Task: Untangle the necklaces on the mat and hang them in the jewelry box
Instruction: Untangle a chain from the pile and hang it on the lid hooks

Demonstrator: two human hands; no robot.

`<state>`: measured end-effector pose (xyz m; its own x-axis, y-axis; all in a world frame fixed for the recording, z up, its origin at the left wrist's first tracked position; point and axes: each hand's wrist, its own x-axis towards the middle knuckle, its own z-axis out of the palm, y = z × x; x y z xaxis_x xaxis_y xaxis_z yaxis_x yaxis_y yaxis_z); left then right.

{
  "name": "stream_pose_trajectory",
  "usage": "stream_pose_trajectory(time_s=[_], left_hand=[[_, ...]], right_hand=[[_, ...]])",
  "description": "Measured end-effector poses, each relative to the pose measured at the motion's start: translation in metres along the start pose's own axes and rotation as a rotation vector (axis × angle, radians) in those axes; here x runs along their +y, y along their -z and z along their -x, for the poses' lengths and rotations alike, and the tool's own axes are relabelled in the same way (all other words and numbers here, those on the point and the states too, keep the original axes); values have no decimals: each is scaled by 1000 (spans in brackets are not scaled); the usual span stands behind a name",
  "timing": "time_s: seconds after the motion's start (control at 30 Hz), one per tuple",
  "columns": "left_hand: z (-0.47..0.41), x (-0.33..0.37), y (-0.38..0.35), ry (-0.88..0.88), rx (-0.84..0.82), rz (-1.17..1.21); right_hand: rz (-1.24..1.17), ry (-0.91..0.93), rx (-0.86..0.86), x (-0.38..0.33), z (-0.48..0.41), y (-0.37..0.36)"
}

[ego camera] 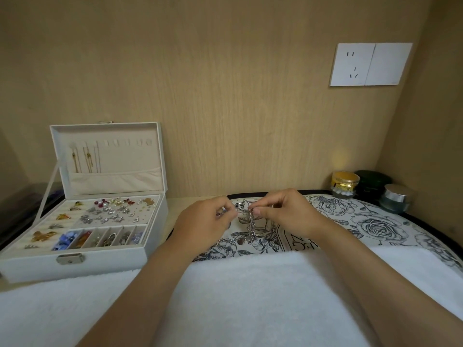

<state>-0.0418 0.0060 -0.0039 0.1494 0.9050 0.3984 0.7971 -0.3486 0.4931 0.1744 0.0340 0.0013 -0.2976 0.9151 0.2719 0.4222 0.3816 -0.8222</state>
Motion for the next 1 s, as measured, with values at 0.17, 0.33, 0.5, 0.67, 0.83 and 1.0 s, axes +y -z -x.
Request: stream_pose_trajectory(time_s=[0.17,0.33,0.5,0.67,0.83,1.0], left_hand=[[-4,5,-5,94,76,482],[-2,14,-3,150,7,643],[-5,13,-1,135,73,632],[-5,12,3,111,148,755],[-8,4,0,100,279,677],[-4,6,3,184,272,734]], right_hand=[[-109,48,45,-1,-1,-3],[-162,-34,11,-9,0,1],[23,-81,-184,-10,5,2],[208,-157,-268,-13,5,-2],[558,-87,-174,-3,3,-2],[658,-118,-111,-2,5,2]])
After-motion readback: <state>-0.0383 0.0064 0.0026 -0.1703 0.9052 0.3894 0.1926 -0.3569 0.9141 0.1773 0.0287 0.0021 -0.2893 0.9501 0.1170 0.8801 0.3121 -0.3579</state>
